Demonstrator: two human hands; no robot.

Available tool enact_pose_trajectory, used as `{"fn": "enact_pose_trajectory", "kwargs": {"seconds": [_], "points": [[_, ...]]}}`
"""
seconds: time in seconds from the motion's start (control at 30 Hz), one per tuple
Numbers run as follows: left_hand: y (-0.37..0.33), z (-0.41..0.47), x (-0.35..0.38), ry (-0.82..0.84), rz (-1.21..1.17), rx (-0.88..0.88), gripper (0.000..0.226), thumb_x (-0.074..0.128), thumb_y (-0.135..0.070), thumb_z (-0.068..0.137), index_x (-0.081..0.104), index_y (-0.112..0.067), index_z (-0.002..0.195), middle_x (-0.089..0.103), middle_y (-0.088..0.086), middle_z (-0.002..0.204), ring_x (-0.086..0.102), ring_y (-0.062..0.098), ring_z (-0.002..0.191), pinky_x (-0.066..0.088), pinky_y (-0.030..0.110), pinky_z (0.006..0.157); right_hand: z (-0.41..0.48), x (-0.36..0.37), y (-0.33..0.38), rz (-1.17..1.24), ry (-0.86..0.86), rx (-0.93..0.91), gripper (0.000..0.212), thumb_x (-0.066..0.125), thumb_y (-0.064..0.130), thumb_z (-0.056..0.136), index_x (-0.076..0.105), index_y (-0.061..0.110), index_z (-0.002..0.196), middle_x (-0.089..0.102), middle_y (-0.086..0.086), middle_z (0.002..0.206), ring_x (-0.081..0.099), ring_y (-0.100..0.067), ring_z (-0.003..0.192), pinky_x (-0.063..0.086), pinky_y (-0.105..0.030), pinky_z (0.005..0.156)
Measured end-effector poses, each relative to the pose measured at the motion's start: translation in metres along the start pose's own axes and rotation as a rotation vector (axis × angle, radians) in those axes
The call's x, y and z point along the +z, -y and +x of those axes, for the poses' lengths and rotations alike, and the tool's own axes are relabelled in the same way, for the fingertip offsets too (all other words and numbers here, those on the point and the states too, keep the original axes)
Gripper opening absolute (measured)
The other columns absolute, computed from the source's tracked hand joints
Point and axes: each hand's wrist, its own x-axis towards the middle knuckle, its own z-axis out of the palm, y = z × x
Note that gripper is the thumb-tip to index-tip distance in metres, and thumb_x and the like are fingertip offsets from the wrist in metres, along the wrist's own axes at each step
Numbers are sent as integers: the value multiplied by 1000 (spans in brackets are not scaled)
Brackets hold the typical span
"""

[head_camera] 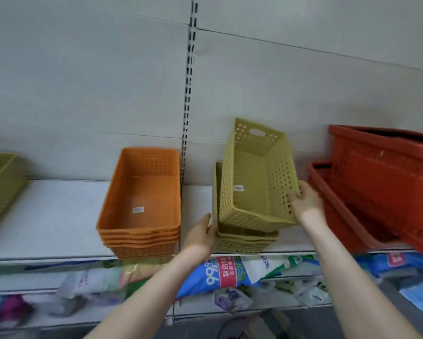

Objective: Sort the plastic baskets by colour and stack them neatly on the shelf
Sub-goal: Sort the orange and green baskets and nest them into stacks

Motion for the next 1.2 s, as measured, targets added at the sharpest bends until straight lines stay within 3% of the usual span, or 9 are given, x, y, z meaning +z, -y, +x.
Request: {"fn": "enact_pose_trajectory", "kwargs": {"seconds": [0.1,0.2,0.3,0.43,0.5,0.67,0.87,1.03,1.2], "points": [[5,10,13,4,-237,-106,50,33,-41,100,54,-6,130,57,13,135,53,26,122,39,36,107,8,20,-15,-52,93,-11,26,50,13,97,61,7,120,67,-18,119,60,-38,111,40,-35,80],[4,13,18,12,-355,-143,57,33,-55,96,59,-14,126,63,2,120,58,20,113,42,40,106,13,36,-28,-103,189,-7,24,48,9,93,59,11,114,68,-16,110,63,-37,102,43,-33,75],[-2,17,24,29,-308,-108,38,38,-48,97,58,-24,119,63,-4,113,58,10,104,45,34,100,16,50,-35,-236,296,7,29,47,17,89,51,10,117,62,-18,115,59,-39,105,45,-38,80],[-2,25,31,23,-170,-85,41,43,-42,97,56,-17,127,65,2,122,60,20,112,48,41,99,22,60,-38,-261,455,102,50,49,26,92,31,13,137,58,-20,121,58,-38,107,45,-37,81],[-1,29,33,15,-136,-101,42,42,-37,98,51,-15,133,61,3,129,58,21,116,46,42,101,31,60,-38,-250,491,157,53,54,28,90,34,15,137,61,-17,120,60,-36,106,47,-35,80],[1,34,37,34,-128,-167,34,40,-36,95,59,-16,114,68,7,107,63,25,98,51,48,90,48,67,-48,-114,490,306,29,56,20,85,66,10,110,69,-14,106,65,-33,95,55,-43,88],[-12,23,28,31,-185,-123,27,43,-27,95,59,-20,115,67,4,109,63,22,100,52,47,93,40,46,-29,-173,350,213,22,51,11,87,68,8,101,66,-12,91,61,-29,80,47,-30,70],[-34,3,0,-44,-220,14,38,50,-34,82,57,-29,120,68,-3,114,65,16,102,52,43,95,30,-2,24,-152,238,76,18,52,16,88,67,14,98,66,-15,98,63,-38,103,45,-33,78],[-44,-26,-55,-134,-191,161,38,48,-30,78,59,-29,114,69,-4,107,64,13,97,53,43,91,-6,-26,90,-120,145,-4,30,53,24,86,66,11,109,67,-20,111,61,-40,104,51,-42,88]]}}
